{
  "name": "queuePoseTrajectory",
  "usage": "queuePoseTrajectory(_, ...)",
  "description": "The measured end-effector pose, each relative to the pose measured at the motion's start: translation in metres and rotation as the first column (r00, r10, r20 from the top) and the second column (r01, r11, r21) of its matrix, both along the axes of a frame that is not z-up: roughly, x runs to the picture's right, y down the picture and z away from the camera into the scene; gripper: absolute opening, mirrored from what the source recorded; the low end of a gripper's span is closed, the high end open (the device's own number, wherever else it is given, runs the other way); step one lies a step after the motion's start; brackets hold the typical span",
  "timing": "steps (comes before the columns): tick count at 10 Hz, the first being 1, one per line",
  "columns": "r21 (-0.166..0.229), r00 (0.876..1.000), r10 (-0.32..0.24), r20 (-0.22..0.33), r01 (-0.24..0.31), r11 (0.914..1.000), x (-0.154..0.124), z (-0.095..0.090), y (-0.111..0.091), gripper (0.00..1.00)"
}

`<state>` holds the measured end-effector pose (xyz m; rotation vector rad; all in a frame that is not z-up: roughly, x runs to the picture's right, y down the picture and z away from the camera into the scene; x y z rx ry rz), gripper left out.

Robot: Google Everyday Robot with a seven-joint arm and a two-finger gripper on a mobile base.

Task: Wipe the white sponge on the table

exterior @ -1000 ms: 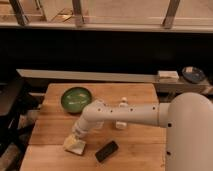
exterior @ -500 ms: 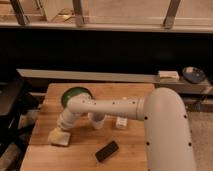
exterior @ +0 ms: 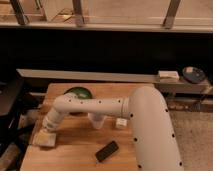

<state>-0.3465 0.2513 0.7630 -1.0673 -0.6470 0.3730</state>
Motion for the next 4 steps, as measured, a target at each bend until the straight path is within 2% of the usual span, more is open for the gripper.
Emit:
queuePoseTrajectory(2,-0.059,1.0,0.029,-0.013,-0.029,0.9978,0.004,-0.016,0.022,0.0)
queuePoseTrajectory(4,-0.095,0.998,0.049,-0.04,-0.052,0.9941,0.013,-0.024,0.037,0.0)
